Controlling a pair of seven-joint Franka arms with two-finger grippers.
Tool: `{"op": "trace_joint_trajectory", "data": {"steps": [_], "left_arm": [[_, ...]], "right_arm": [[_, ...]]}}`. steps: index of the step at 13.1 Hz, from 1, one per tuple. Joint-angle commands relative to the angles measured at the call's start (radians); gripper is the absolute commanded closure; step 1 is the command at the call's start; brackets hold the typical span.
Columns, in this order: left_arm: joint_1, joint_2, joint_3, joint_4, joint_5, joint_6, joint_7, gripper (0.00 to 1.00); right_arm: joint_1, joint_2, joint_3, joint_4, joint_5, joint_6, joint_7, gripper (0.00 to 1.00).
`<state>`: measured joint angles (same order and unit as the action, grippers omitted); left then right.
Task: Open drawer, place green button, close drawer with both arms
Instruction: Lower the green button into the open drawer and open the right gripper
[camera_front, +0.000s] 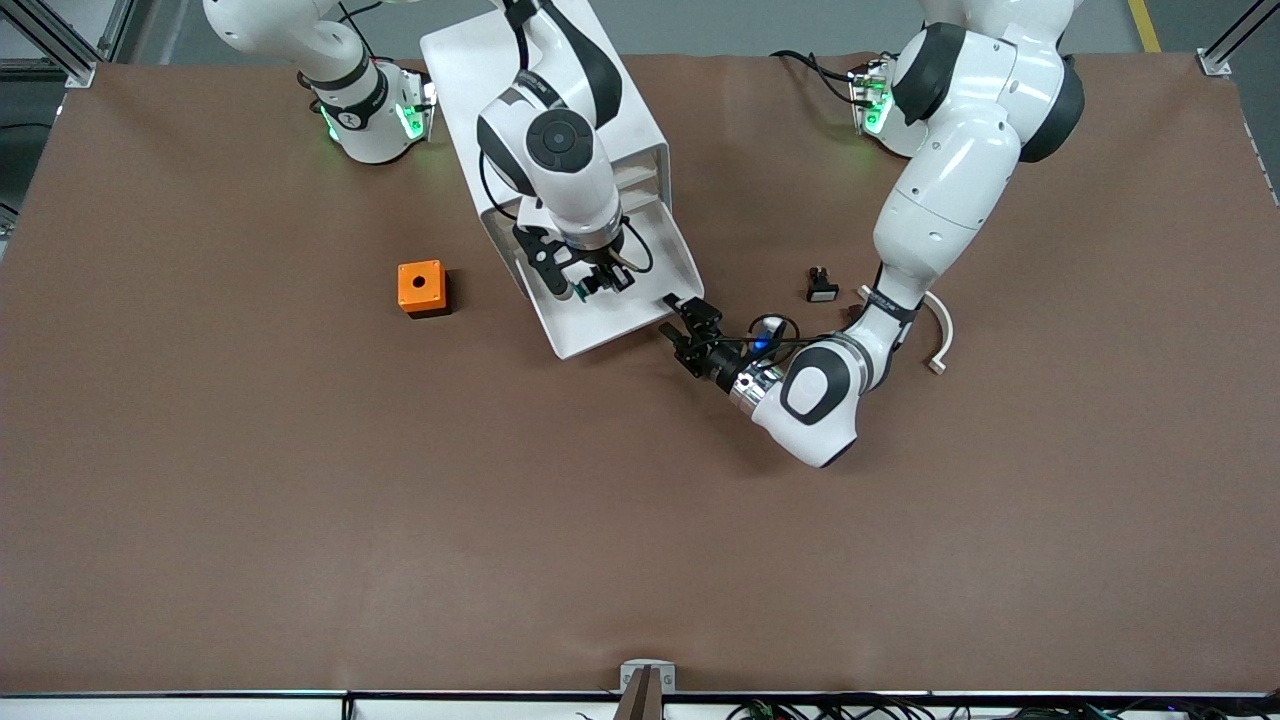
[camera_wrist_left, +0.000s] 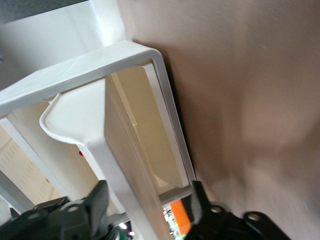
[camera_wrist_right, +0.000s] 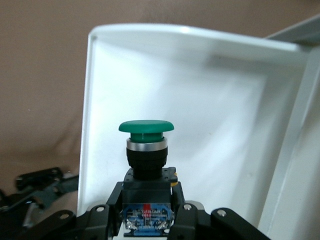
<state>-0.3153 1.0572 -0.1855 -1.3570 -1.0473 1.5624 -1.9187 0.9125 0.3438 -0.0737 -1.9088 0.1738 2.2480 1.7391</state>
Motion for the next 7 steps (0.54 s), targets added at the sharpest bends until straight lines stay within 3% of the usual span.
{"op": "trace_joint_trajectory", "data": {"steps": [1,7], "left_arm": [[0.007,-0.005,-0.002,0.018,-0.008,-0.001,0.153,0.00],[0.038,-0.028,-0.008,0.064,0.003,-0.007,0.487,0.00]], "right_arm": [[0.032,0.046,-0.011,0.033,0.019,0.010,0.022,1.00],[0.034,0.109,-0.012,0.074,0.012,0.041,0.043,1.00]]}}
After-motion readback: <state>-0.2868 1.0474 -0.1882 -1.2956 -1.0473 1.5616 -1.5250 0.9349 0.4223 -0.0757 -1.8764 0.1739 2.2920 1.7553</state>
